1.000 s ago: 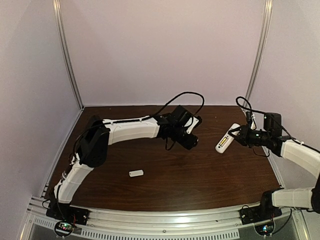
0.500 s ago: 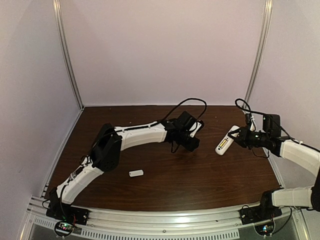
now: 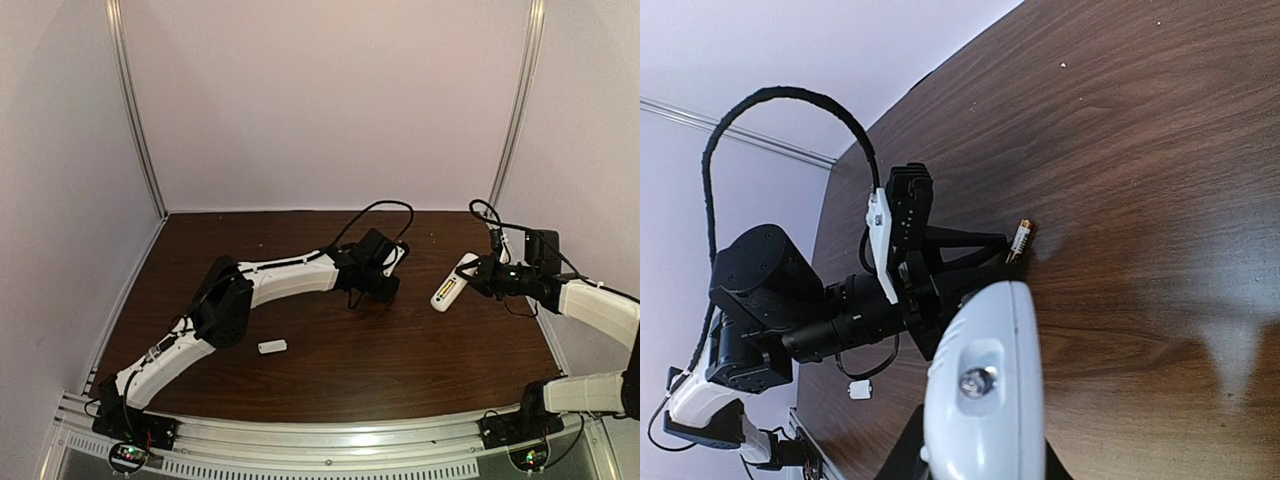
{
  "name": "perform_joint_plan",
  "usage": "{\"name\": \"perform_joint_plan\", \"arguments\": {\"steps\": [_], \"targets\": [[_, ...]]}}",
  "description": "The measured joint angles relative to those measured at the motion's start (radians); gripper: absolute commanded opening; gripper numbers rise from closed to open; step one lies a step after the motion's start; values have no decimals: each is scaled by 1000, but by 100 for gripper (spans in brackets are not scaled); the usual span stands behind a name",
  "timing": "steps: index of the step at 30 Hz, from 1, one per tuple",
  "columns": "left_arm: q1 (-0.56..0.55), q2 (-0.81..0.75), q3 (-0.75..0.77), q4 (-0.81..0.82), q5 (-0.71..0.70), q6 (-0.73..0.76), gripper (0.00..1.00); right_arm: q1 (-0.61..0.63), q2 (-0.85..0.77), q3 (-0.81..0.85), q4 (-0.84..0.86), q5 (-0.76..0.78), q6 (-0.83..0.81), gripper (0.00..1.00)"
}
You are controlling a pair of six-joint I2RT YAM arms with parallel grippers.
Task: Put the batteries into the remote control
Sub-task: Move the battery to the center of the board.
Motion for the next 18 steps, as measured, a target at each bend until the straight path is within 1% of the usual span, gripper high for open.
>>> {"name": "perform_joint_plan", "arguments": {"steps": [2, 7, 9, 12, 14, 18], "targets": [[0, 5, 4, 9, -14, -2, 26, 0, 2, 0, 2, 0, 0, 0], [2, 7, 5, 6, -54, -11, 6, 0, 10, 0, 2, -2, 0, 0], [3, 6, 5, 1, -61, -13, 0, 0, 11, -2, 3, -2, 0, 0], [4, -19, -35, 0, -67, -15, 0, 0, 11, -10, 12, -3, 0, 0], [4, -75, -118, -7, -68, -16, 0, -1, 11, -16, 15, -7, 1, 0], [5, -263, -400, -27, -62, -15, 0, -1, 11, -20, 18, -19, 3, 0]]}}
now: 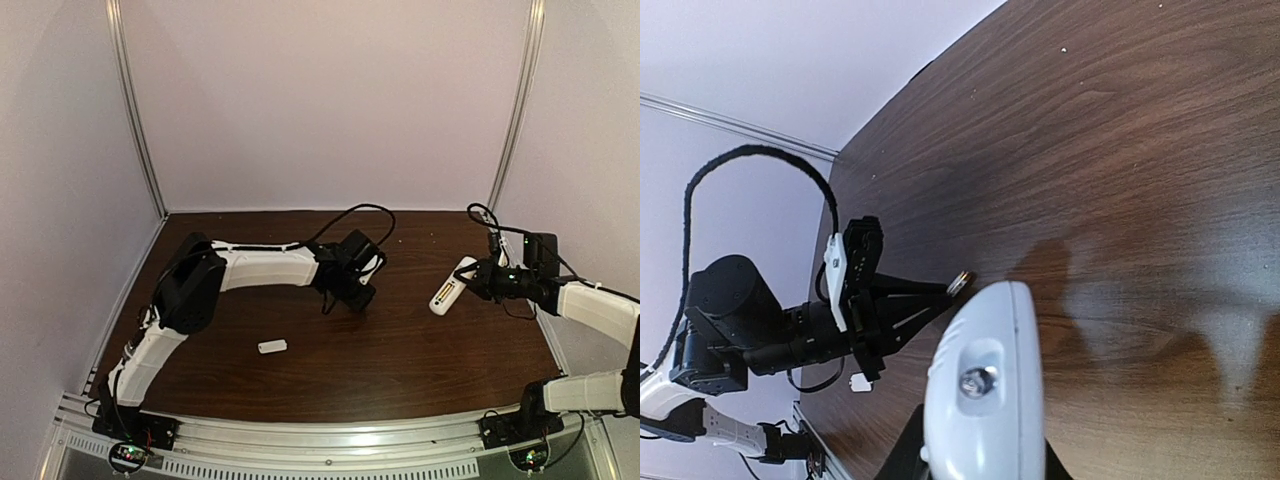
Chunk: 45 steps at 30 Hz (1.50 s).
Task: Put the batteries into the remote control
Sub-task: Move the battery to the center of the board, then pick up the battery from the center of the board.
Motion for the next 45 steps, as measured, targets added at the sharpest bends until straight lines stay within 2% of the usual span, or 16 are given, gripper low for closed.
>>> {"name": "perform_joint_plan", "arguments": {"steps": [7, 13, 15, 24, 29, 36, 45], "targets": [[-22, -311, -426, -78, 32, -1, 0, 0, -2, -12, 3, -19, 1, 0], [-91, -449, -615, -109, 62, -30, 0, 0, -15, -25, 5, -32, 4, 0], [-108, -460, -633, -113, 66, -38, 0, 0, -15, -25, 5, -33, 5, 0], [-126, -458, -655, -123, 76, -57, 18, 19, -17, -25, 5, -33, 4, 0], [-130, -430, -604, -174, 76, -57, 27, 25, -17, -25, 5, -33, 4, 0], [-132, -392, -537, -236, 75, -55, 26, 30, -16, -25, 5, -33, 2, 0], [-132, -340, -452, -280, 74, -38, 16, 35, -11, -25, 3, -33, 0, 0]]}}
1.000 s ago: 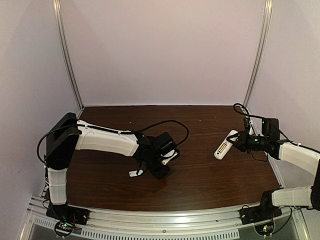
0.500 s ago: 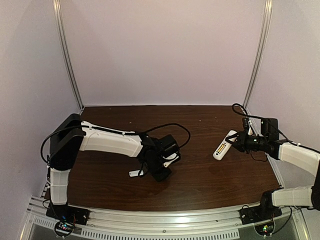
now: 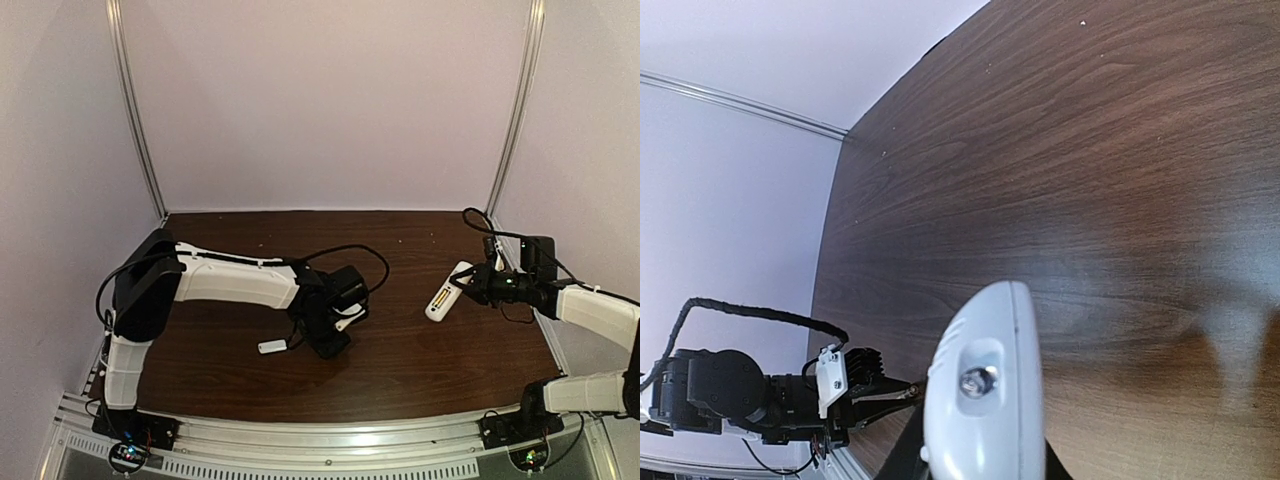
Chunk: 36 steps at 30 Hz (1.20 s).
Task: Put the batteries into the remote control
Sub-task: Pick up the battery from the center of the board, then place the battery in the battery compartment.
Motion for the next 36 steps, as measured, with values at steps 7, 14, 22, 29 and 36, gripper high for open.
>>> {"name": "perform_joint_plan", "arguments": {"steps": [7, 14, 22, 29, 36], "targets": [[0, 18, 30, -9, 1, 16, 0, 3, 0, 0, -5, 0, -4, 0], [5, -13, -13, 30, 2, 22, 0, 79, 5, -24, 72, -8, 40, 0], [33, -359, -246, 348, 60, 38, 0, 248, 58, -35, 266, 16, 159, 0], [29, -497, -319, 719, 152, 46, 0, 361, 108, -35, 417, 56, 238, 0], [8, -433, -321, 851, 166, 49, 0, 449, 125, -35, 512, 93, 276, 0]]}}
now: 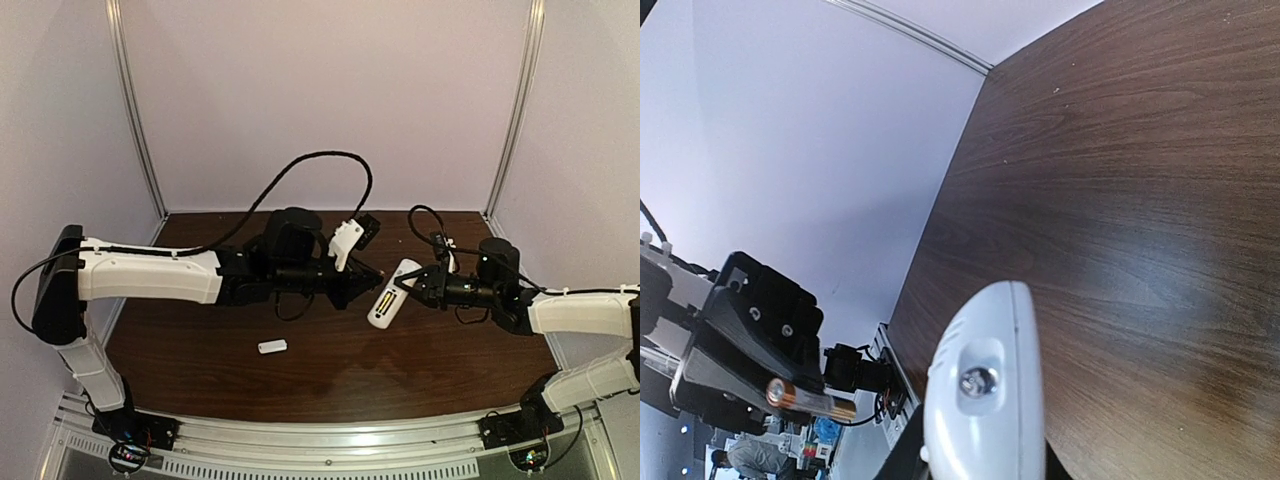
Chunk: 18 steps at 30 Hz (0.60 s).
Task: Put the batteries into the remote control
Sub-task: Place the battery in the battery compartment.
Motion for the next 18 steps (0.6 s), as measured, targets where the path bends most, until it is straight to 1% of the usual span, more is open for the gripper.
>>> {"name": "perform_joint_plan", "arguments": {"steps": [7, 18], "targets": [[-15, 76, 41, 14, 11, 0, 0, 31, 25, 0, 59, 24, 30, 0], [-18, 97, 48, 15, 10, -7, 0, 48, 46, 0, 125, 37, 71, 0]]}}
